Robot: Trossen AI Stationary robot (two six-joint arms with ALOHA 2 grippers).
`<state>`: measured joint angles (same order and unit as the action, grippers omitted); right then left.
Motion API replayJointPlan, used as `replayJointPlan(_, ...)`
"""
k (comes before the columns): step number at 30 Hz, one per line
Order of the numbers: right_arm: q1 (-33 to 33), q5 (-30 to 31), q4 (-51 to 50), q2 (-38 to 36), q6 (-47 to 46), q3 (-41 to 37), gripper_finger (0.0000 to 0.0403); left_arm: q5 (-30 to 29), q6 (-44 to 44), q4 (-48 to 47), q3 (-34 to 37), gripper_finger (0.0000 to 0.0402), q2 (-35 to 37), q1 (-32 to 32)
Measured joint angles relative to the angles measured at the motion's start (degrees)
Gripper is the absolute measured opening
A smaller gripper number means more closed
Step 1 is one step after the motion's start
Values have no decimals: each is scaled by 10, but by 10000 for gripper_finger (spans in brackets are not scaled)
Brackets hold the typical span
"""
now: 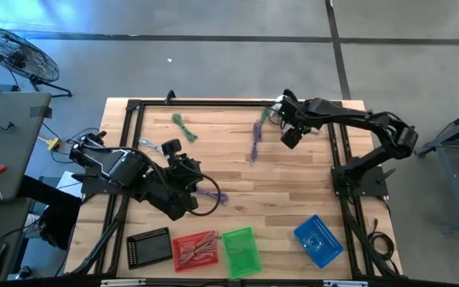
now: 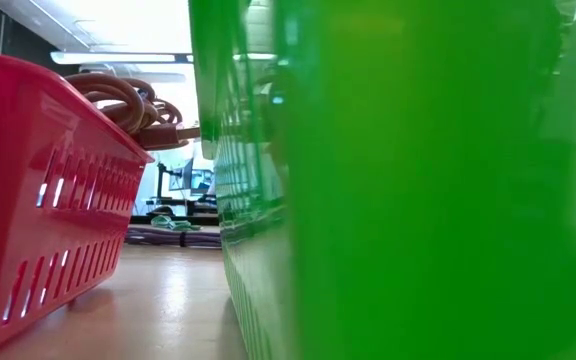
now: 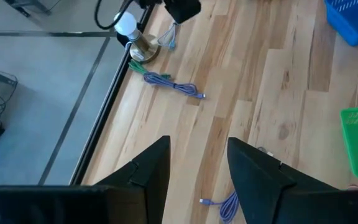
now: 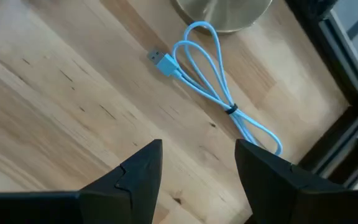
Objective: Pick & Place USB Port
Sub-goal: Put the blue USB charger into the blue bin
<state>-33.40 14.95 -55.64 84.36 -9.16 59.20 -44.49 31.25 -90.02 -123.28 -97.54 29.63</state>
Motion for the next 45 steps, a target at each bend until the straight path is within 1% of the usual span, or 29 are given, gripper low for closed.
replayJointPlan(5, -41, -14, 2, 0, 38, 0, 194, -1, 0, 0, 0, 154, 0, 0)
replayJointPlan(9, -70, -51, 1, 0, 60, 0, 194, 0, 0, 0, 0, 154, 0, 0)
replayJointPlan(13, -87, -70, 1, 10, 92, 0, 194, 0, 0, 0, 0, 154, 0, 0)
replayJointPlan(17, -96, -68, 2, 39, 123, 0, 194, 0, 0, 0, 0, 154, 0, 0)
replayJointPlan(20, -102, -50, 5, 65, 144, 0, 194, 0, 0, 0, 0, 154, 0, 0)
replayJointPlan(27, -125, -40, 30, 109, 181, 0, 194, 0, 0, 0, 0, 154, 0, 0)
replayJointPlan(34, -154, -46, 51, 132, 210, 0, 194, -1, -11, 0, 0, 154, 0, 0)
replayJointPlan(38, -169, -55, 56, 148, 227, 0, 194, -12, -13, 0, 0, 154, 0, 0)
replayJointPlan(45, -182, -60, 80, 187, 253, 1, 194, -17, -22, 0, 0, 154, 0, 0)
